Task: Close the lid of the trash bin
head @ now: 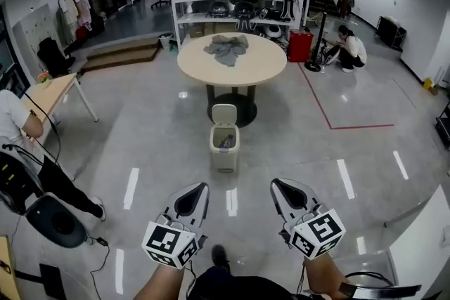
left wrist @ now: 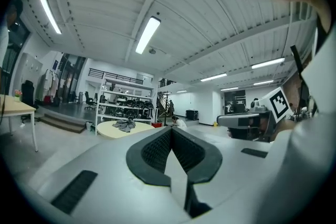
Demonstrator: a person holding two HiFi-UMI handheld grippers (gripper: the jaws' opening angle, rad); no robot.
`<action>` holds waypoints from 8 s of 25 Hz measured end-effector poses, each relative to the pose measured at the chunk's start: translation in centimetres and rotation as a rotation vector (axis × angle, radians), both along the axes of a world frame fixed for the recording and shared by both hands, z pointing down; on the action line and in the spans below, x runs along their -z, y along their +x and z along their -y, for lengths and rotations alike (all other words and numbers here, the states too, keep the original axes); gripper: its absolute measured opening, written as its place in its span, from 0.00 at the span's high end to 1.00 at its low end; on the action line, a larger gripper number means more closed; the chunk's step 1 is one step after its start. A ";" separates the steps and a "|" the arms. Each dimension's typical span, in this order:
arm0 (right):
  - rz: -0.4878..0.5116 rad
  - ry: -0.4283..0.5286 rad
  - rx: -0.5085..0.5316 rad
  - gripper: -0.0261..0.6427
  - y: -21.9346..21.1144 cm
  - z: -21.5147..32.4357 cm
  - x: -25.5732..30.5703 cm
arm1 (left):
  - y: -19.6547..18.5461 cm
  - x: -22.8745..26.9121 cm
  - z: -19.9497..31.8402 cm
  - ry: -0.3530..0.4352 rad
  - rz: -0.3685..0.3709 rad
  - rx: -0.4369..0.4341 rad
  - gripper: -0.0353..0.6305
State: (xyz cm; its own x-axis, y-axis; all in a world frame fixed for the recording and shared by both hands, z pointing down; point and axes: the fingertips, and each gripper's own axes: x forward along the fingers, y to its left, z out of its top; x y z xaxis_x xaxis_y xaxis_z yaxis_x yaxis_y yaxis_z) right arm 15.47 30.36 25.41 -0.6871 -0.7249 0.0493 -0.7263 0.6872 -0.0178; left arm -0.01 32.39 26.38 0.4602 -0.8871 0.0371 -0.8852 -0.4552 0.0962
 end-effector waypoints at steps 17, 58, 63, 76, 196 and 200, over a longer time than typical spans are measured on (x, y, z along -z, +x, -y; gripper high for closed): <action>0.003 -0.059 -0.047 0.94 -8.5 17.1 -1.7 | -9.7 -2.2 16.5 -0.025 -0.030 -0.016 0.95; 0.010 -0.053 -0.096 0.94 -15.7 63.8 -2.8 | -14.5 -2.8 63.3 -0.001 0.000 -0.156 0.95; -0.016 -0.086 -0.125 0.94 -17.3 66.0 -4.2 | -16.5 -3.9 66.2 -0.011 -0.029 -0.151 0.95; -0.058 -0.265 -0.100 0.94 -15.7 72.7 -14.7 | -13.2 -14.4 72.2 -0.218 -0.007 -0.186 0.95; 0.013 -0.240 0.035 0.94 -12.7 70.8 -10.8 | -10.3 -10.0 69.2 -0.152 -0.131 -0.192 0.95; 0.045 -0.219 0.021 0.94 -11.7 71.2 -8.6 | -9.5 -8.0 68.6 -0.105 -0.078 -0.205 0.95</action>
State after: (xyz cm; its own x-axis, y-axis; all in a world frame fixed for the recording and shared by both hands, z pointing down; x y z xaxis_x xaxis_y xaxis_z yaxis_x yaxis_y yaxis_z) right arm 3.78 -40.81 34.02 -0.7073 -0.6853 0.1733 -0.7066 0.6785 -0.2006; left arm -9.49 -36.26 34.41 0.6355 -0.7678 0.0816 -0.7632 -0.6087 0.2167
